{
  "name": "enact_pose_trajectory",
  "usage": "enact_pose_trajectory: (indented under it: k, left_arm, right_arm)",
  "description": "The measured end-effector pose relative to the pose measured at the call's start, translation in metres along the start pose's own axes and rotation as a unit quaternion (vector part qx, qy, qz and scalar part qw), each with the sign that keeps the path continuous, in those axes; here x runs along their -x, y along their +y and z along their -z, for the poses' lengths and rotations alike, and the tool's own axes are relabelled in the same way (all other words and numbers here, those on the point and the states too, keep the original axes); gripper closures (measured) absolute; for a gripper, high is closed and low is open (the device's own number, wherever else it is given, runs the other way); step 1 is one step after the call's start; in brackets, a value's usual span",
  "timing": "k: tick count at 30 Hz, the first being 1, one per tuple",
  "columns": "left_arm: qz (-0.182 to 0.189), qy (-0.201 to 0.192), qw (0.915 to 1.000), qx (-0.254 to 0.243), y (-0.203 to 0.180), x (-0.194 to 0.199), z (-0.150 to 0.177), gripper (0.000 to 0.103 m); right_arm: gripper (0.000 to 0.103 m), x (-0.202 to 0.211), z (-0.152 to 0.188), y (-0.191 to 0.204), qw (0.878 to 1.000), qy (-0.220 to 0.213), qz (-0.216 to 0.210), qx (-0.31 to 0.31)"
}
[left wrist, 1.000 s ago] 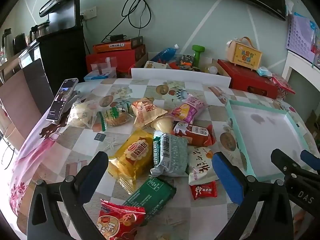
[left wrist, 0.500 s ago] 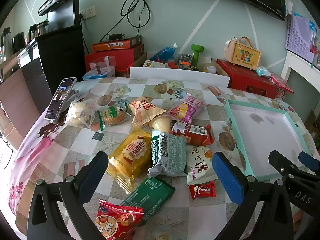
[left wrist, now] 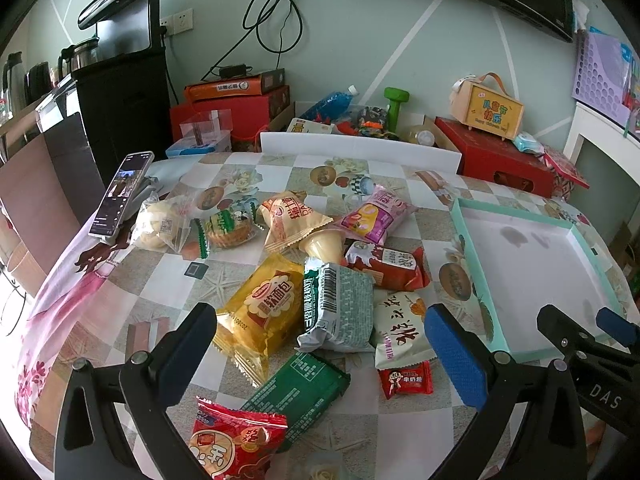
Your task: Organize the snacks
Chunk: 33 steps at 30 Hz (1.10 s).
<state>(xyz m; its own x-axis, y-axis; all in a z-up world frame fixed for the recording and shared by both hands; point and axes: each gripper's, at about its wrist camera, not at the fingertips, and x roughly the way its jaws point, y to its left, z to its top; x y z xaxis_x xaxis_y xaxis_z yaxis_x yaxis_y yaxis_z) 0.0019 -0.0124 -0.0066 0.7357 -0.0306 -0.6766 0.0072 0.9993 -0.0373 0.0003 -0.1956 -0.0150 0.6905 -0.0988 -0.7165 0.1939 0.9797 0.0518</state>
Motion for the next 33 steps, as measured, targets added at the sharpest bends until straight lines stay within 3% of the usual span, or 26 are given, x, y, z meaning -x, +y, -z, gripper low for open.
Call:
enact_pose_trajectory:
  k: [33]
  left_arm:
    - [-0.004, 0.007, 0.9999, 0.007, 0.0024, -0.0044, 0.0016, 0.000]
  right_arm:
    - [0.000, -0.0026, 0.0005, -0.0001, 1.000, 0.010, 0.000, 0.000]
